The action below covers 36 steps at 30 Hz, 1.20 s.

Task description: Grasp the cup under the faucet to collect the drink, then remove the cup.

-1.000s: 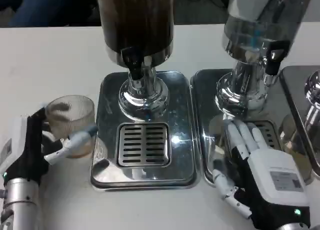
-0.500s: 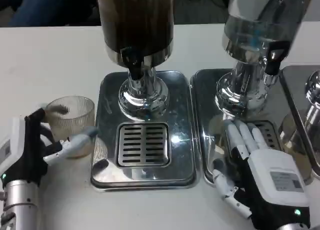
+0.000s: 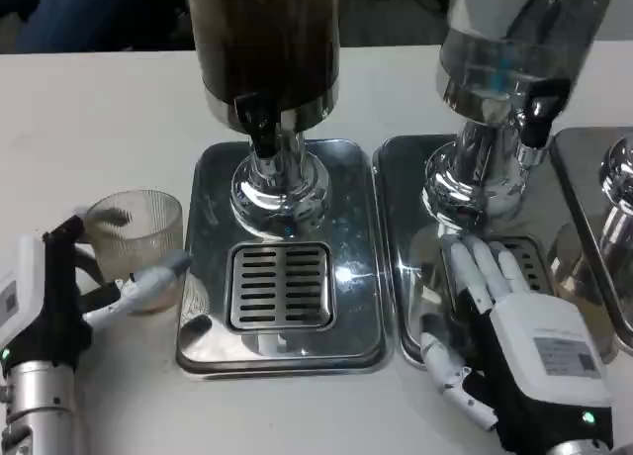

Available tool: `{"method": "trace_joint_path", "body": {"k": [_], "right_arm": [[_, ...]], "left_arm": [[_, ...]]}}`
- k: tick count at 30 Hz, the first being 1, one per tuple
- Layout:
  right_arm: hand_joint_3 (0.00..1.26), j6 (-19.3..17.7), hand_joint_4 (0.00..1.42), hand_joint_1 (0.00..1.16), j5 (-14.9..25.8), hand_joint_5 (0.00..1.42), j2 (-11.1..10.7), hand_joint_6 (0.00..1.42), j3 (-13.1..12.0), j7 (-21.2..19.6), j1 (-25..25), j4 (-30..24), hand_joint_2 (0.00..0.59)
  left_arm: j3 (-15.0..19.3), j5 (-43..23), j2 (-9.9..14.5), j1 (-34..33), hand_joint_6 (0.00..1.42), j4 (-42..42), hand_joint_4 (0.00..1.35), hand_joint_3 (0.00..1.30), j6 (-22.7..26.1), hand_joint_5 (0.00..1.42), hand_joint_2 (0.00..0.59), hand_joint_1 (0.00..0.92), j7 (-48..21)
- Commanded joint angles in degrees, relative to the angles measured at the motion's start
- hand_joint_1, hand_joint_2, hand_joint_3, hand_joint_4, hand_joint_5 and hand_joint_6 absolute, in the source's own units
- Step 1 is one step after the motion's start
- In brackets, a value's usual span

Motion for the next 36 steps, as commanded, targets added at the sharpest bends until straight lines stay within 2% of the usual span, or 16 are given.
{"method": "trace_joint_path", "body": {"k": [1, 17, 22, 27, 36], "right_arm": [[0.02, -0.11, 0.0, 0.0, 0.5, 0.0, 0.17, 0.24, -0.17, -0.17, -0.23, 0.12, 0.503], [0.02, -0.01, 0.0, 0.0, 0.27, 0.0, 0.5, 0.25, -0.08, -0.95, -0.22, 0.14, 0.503], [0.02, 0.05, 0.0, 0.0, 0.19, 0.0, 0.68, 0.25, -0.04, -1.19, -0.14, 0.15, 0.503], [0.02, 0.21, 0.0, 0.0, 0.25, 0.0, 0.86, 0.25, -0.16, -1.45, 0.13, 0.01, 0.503], [0.02, 0.61, 0.0, 0.0, -0.28, 0.0, 1.33, 0.25, -0.16, -1.98, 0.92, -0.82, 0.503]], "left_arm": [[-0.11, 0.47, -0.24, -0.31, 1.31, -1.48, 1.04, 0.86, -1.66, 1.16, 0.016, 0.631, 2.1], [-0.37, 1.65, 0.0, 0.24, 1.31, -5.69, 1.04, 0.87, -4.21, 1.15, 0.014, 0.642, 4.01], [-0.71, 3.11, -0.63, 0.28, 1.31, -7.68, 1.04, 0.88, -4.71, 1.15, 0.014, 0.642, 4.32], [-2.52, 5.65, -1.29, 0.04, 1.31, -9.23, 1.04, 0.88, -4.79, 1.15, 0.011, 0.647, 4.42], [-5.62, 8.63, -3.99, -3.39, 1.32, -6.31, 1.04, 0.88, -2.85, 1.15, 0.011, 0.654, 3.79]]}}
